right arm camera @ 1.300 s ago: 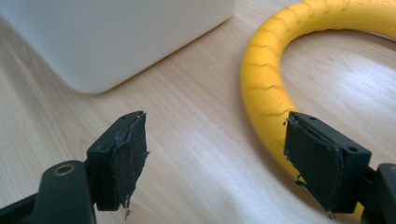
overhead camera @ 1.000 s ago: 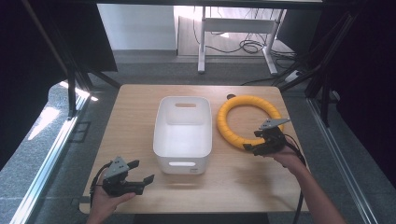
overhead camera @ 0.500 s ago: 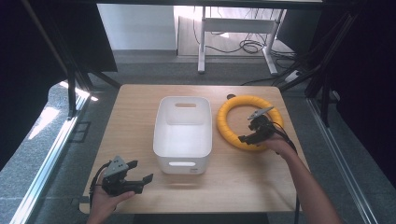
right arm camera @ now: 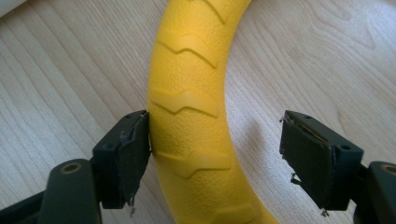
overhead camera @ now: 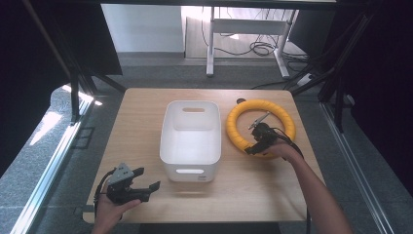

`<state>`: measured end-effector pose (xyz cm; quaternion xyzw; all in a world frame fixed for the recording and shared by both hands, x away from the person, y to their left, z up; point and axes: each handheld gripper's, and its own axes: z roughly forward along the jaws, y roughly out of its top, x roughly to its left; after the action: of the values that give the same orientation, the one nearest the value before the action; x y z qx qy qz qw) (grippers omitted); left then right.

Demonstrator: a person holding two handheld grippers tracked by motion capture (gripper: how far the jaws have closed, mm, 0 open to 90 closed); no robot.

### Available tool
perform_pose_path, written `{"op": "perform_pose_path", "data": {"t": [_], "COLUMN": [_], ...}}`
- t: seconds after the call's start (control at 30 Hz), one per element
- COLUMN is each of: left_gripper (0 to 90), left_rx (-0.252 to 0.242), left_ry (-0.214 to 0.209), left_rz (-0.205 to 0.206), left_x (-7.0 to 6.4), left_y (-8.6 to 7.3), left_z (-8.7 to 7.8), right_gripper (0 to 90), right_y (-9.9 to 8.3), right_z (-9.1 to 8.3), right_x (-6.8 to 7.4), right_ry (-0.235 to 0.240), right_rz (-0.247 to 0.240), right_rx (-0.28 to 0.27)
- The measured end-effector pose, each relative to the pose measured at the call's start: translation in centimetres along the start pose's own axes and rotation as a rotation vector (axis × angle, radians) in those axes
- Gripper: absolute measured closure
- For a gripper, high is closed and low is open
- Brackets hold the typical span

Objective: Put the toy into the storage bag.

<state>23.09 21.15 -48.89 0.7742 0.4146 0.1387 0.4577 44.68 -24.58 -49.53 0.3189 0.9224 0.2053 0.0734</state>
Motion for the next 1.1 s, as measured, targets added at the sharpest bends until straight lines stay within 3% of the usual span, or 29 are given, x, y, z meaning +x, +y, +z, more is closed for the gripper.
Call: {"op": "perform_pose_path", "data": {"t": [0.4,0.5,0.6,0.7,0.87,1.0,1.1], "left_gripper": [17.6,17.5,17.5,17.5,17.5,17.5,17.5], "left_rx": [0.001,0.003,0.001,-0.007,-0.008,-0.013,-0.015], "left_ry": [0.005,0.011,0.014,0.008,0.015,0.018,0.018], "left_rz": [0.004,0.001,-0.007,-0.016,-0.016,-0.023,-0.025], "left_x": [0.0,0.1,0.3,0.4,0.4,0.5,0.6], "left_y": [0.0,0.0,0.0,0.0,0.0,0.0,0.0], "left_z": [0.0,0.0,-0.2,-0.3,-0.4,-0.5,-0.5], "right_gripper": [29.8,31.8,35.8,47.4,50.5,51.1,51.4], "right_y": [0.2,0.2,0.2,0.3,0.8,0.8,1.1], "right_z": [1.5,1.7,1.7,1.6,1.6,1.5,0.7], "right_x": [0.5,0.5,0.4,0.4,0.3,0.1,0.0], "right_ry": [0.001,0.006,0.028,0.042,0.071,0.091,0.113], "right_rz": [-0.064,-0.06,-0.059,-0.088,-0.114,-0.109,-0.086], "right_rx": [0.067,0.072,0.068,0.061,0.097,0.08,0.021]}}
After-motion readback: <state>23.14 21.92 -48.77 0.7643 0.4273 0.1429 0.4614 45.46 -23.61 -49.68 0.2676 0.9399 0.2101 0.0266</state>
